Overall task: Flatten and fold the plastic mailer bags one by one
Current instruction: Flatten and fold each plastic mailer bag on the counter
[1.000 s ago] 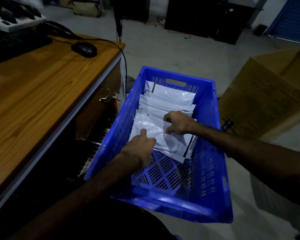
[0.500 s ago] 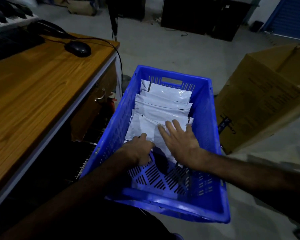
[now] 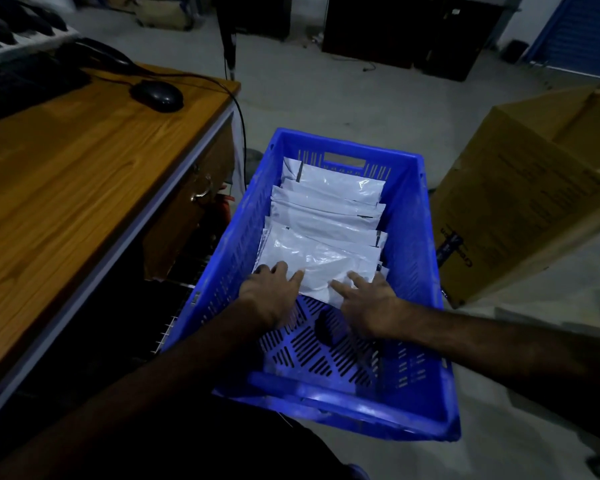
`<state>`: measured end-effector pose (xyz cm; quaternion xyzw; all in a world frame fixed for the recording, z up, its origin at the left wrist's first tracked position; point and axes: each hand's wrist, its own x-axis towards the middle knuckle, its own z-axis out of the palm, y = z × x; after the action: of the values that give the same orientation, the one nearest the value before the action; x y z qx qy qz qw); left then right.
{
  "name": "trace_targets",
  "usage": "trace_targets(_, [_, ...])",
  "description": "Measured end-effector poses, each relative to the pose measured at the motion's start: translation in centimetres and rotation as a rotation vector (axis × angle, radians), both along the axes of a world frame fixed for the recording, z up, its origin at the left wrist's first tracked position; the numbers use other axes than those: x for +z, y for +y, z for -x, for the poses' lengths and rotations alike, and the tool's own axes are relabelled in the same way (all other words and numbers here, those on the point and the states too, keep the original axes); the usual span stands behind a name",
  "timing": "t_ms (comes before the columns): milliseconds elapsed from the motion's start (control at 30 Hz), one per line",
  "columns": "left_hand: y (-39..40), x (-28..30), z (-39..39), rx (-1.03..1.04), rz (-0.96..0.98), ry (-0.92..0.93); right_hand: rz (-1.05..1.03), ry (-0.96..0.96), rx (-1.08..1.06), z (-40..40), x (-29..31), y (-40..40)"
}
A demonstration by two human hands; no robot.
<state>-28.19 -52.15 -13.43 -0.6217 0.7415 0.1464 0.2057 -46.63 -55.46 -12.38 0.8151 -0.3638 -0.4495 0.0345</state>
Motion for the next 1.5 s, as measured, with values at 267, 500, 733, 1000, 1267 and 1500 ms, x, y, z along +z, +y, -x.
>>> trace_targets(267, [-1.6, -1.2, -0.2, 0.101, -0.121, 0.122, 0.051, 0.002, -0.083, -0.2, 0.2, -1.5])
trace_targets(500, [-1.6, -1.8, -0.9, 0.133, -0.132, 0.224, 0.023, -0.072, -0.133, 0.0, 0.0, -0.6])
trace_targets(733, [-1.6, -2.7, -1.4, 0.091, -0.157, 0.223, 0.011, -0.194, -0.146, 0.3, 1.3, 1.9])
trace_targets(1000, [-0.8, -1.6, -1.3, 0.069, -0.094, 0.259, 0.058, -0.385, -0.223, 0.2, 3.2, 2.8])
trace_targets(1267, [4.6, 3.7, -3.4, 0.197, 0.316, 0.718, 0.244, -1.143, -0.410, 1.2, 6.0, 4.4])
trace_targets(1500, [16.8, 9.8, -8.0, 0.320, 0.861, 0.956, 0.031, -1.771, -0.266, -4.4, 10.9, 10.0])
